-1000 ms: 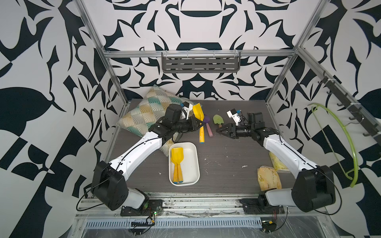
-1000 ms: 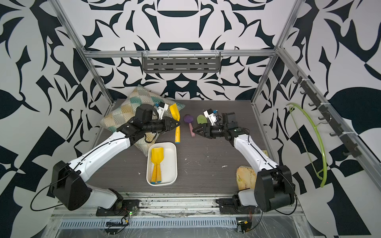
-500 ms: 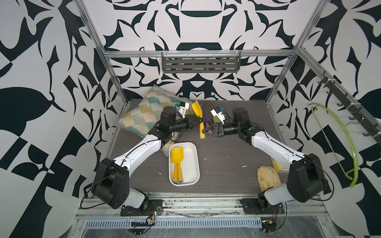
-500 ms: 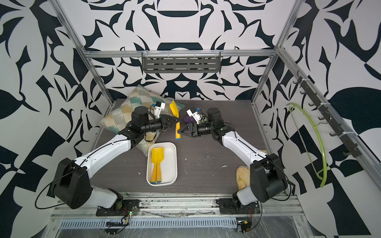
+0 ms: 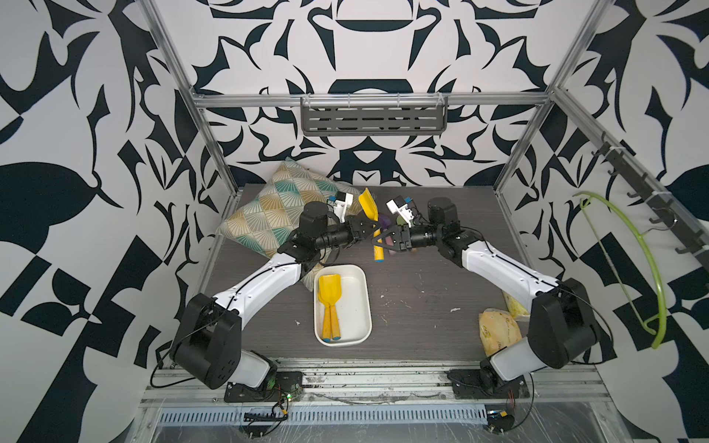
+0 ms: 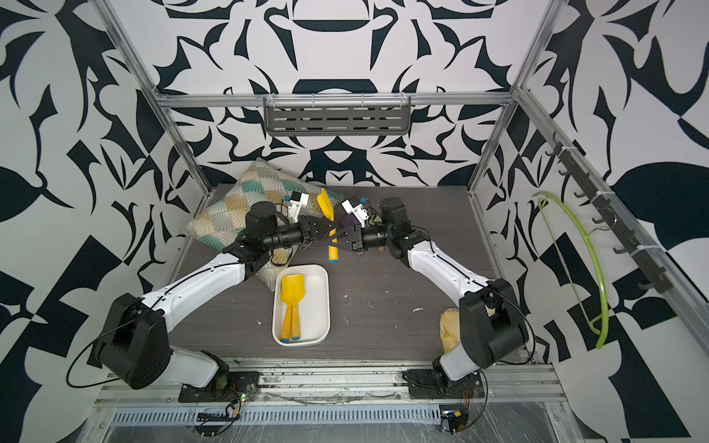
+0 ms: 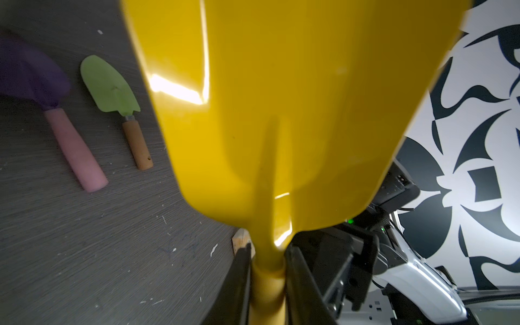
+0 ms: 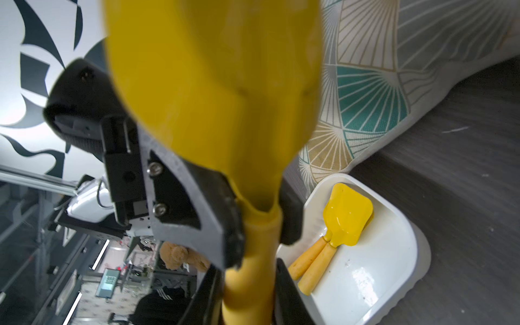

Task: Take the shovel out of the storage box
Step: Place the shovel at the center of the board.

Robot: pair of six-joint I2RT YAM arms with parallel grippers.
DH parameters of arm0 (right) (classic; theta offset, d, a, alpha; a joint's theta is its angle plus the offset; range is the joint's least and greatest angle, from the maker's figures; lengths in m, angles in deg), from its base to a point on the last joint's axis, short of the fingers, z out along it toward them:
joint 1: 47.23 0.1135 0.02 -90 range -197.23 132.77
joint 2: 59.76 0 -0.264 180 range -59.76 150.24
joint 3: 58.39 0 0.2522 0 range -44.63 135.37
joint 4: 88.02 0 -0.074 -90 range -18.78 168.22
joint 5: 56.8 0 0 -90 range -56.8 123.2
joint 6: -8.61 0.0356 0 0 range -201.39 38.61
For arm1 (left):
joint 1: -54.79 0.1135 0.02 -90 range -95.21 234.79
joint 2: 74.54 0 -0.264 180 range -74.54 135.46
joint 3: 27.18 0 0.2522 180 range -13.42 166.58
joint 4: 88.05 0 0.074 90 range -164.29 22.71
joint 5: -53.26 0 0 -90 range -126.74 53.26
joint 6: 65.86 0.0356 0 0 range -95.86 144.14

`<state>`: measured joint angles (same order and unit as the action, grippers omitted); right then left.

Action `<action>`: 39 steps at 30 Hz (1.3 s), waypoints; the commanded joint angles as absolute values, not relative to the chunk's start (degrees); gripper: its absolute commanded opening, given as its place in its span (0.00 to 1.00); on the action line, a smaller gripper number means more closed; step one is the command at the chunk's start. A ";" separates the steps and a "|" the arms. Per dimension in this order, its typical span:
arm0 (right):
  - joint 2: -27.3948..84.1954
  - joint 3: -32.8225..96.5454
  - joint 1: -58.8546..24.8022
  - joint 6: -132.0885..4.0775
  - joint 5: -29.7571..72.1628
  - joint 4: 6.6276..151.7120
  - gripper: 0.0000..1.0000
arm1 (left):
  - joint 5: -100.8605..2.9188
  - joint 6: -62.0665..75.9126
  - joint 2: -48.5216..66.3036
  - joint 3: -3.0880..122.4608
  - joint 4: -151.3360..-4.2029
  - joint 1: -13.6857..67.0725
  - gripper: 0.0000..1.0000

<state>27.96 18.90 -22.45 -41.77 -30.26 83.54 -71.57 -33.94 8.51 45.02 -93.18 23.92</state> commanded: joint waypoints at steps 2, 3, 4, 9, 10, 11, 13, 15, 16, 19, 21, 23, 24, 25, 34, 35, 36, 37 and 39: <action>26.73 21.07 -21.83 -46.48 -30.30 81.52 0.03 | -72.60 -34.83 8.77 44.70 -95.32 23.81 0.09; 26.35 21.27 -21.84 -47.60 -29.95 79.90 0.01 | -72.39 -34.56 8.78 44.69 -94.61 23.78 0.31; 26.08 21.64 -21.84 -49.13 -29.38 77.72 0.01 | -72.26 -34.04 8.70 44.68 -93.73 23.77 0.37; 25.51 28.43 -22.47 -64.83 -17.21 51.36 0.00 | -68.33 -29.07 7.26 46.31 -82.26 23.81 0.75; 25.49 29.60 -22.93 -66.60 -14.21 47.53 0.00 | -67.09 -27.48 6.99 47.17 -78.23 23.77 0.78; 25.37 30.47 -23.81 -67.69 -10.92 43.98 0.00 | -65.42 -26.31 6.74 47.61 -75.05 23.80 0.80; 25.05 32.24 -25.13 -69.55 -1.12 37.19 0.00 | -62.77 -25.95 6.11 47.25 -70.84 23.94 0.81; 25.71 34.73 -25.17 -73.03 13.62 29.70 0.00 | -61.27 -24.35 6.31 47.65 -65.75 23.94 0.81; 26.09 35.11 -25.24 -73.72 19.07 28.06 0.00 | -61.25 -23.84 6.54 47.54 -64.37 23.94 0.82; 29.19 37.18 -25.71 -75.60 32.24 23.92 0.00 | -59.66 -22.44 6.86 46.99 -60.83 23.77 0.81; 32.55 39.49 -26.57 -75.90 36.81 22.03 0.00 | -57.82 -21.21 6.60 46.75 -57.94 23.68 0.80; 35.95 41.96 -27.68 -76.01 38.82 20.99 0.00 | -55.94 -19.89 6.09 46.70 -55.40 23.68 0.79; 37.92 43.18 -28.15 -76.43 39.51 20.91 0.00 | -54.99 -19.34 5.81 46.69 -54.00 23.72 0.79; 39.67 44.26 -28.62 -77.15 39.74 20.61 0.00 | -54.54 -18.82 5.58 46.68 -53.08 23.68 0.79; 56.44 56.26 -31.77 -78.35 45.23 15.68 0.00 | -52.83 -17.78 1.56 42.22 -50.73 23.69 0.78; 57.61 57.33 -32.36 -78.07 45.07 15.64 0.00 | -52.74 -17.85 1.19 41.62 -50.73 23.68 0.78; 58.66 58.21 -32.92 -78.05 45.09 15.46 0.00 | -52.70 -17.95 0.90 41.16 -50.78 23.68 0.78; 59.74 59.25 -33.52 -78.08 45.04 15.21 0.00 | -52.78 -18.04 0.66 40.70 -50.76 23.66 0.78; 61.22 60.39 -34.34 -78.26 45.12 15.20 0.00 | -52.82 -17.96 0.37 40.00 -50.78 23.67 0.78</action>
